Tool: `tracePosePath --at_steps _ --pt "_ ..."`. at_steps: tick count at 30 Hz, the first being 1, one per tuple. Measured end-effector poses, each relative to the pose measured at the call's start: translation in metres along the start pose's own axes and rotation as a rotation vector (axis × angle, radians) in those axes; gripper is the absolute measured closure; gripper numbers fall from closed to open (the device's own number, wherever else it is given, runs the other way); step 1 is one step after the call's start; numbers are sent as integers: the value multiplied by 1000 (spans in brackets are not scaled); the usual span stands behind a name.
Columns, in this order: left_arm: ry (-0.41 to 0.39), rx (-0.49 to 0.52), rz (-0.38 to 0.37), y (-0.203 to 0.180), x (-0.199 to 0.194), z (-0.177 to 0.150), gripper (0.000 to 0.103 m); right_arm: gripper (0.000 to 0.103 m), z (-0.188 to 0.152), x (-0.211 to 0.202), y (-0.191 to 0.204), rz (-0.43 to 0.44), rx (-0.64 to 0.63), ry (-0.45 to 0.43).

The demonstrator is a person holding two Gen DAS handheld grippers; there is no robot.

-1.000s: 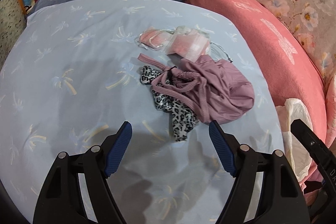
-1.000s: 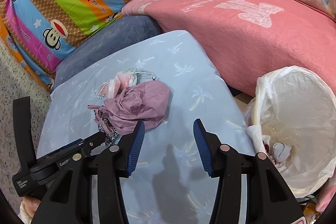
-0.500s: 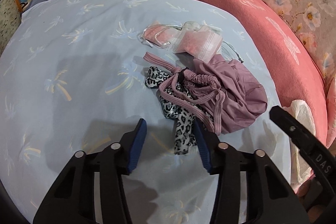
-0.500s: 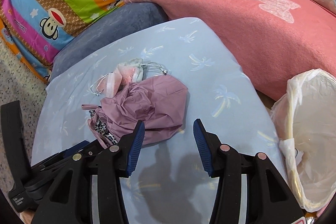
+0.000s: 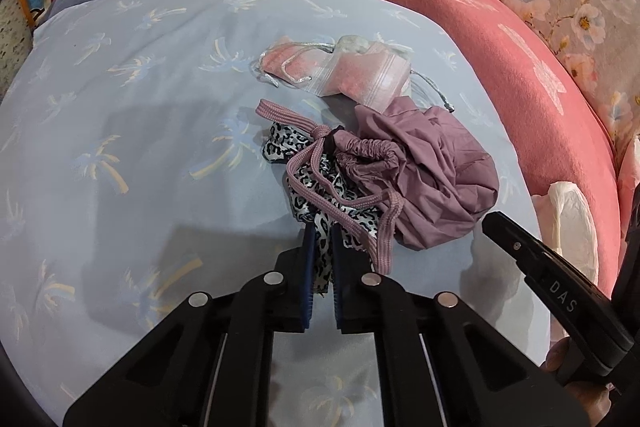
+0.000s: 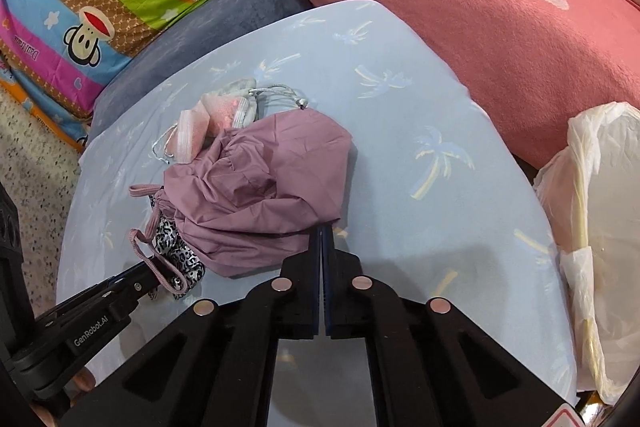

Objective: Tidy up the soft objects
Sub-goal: 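Grasp the leopard-print strap with the left gripper while the right gripper grasps the mauve cloth, then lift the leopard-print strap with the left gripper while the right gripper lifts the mauve cloth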

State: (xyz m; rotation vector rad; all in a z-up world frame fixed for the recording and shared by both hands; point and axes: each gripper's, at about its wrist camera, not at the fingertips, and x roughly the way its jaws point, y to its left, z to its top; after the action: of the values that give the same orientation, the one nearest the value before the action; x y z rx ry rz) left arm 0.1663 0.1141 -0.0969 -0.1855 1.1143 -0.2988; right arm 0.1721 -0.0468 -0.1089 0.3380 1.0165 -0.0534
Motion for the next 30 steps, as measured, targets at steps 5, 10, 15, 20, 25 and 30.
tracePosePath --at_steps 5,10,15,20,25,30 --pt "-22 2 8 -5 -11 -4 97 101 -2 -19 -5 19 4 -27" --pt "-56 -3 32 0 -27 -7 97 91 -5 -32 0 33 -12 -44" --pt "-89 -23 59 12 -41 -4 98 66 -5 -38 17 45 -49 -66" --pt "-108 -63 83 31 -49 1 99 56 -1 -28 38 48 -98 -55" --pt "-111 -95 90 47 -52 5 99 56 2 -4 54 39 -119 -19" --pt "-90 -103 65 52 -45 8 98 59 1 23 58 19 -111 29"
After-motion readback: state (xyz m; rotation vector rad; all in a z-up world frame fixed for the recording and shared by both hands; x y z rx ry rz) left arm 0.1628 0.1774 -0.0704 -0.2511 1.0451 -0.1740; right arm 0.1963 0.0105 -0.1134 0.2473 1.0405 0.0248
